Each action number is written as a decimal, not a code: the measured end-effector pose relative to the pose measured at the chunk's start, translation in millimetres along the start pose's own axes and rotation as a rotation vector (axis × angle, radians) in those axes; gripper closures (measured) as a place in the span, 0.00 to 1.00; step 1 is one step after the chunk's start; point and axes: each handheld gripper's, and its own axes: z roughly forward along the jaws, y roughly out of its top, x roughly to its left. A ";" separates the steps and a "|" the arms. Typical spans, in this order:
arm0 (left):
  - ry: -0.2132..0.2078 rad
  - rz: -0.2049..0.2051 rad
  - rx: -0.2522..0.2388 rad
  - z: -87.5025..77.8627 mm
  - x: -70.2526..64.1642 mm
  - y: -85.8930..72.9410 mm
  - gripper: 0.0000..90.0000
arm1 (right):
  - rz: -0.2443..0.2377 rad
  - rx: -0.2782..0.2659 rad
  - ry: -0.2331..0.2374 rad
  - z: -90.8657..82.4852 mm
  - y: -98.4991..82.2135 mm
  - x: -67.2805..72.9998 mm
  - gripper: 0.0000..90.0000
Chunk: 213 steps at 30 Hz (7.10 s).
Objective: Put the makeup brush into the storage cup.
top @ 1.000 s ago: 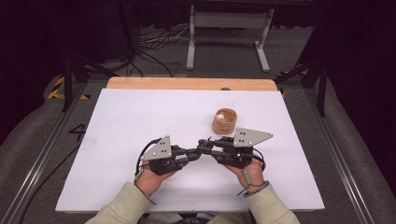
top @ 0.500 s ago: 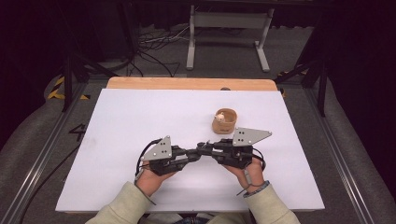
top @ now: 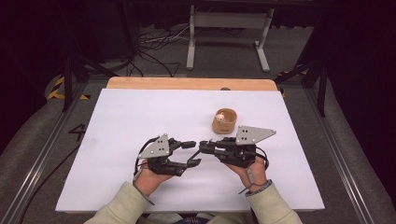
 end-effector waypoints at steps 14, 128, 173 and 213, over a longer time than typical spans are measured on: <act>0.029 -0.023 0.000 -12.2 3.0 0.1 0.28 | 0.001 0.021 -0.077 -15.6 19.1 -11.3 0.93; 0.148 -0.096 0.026 -32.0 14.2 -3.8 0.02 | 0.148 0.095 -0.527 -42.7 -6.2 -138.2 0.92; 0.152 -0.106 0.010 -44.3 16.8 -3.9 0.01 | 0.088 -0.035 -0.471 -67.2 0.1 -117.5 0.02; 0.236 -0.106 -0.023 -120.9 -2.6 -34.1 0.00 | 0.009 -0.014 -0.445 -128.7 -65.9 -28.6 0.00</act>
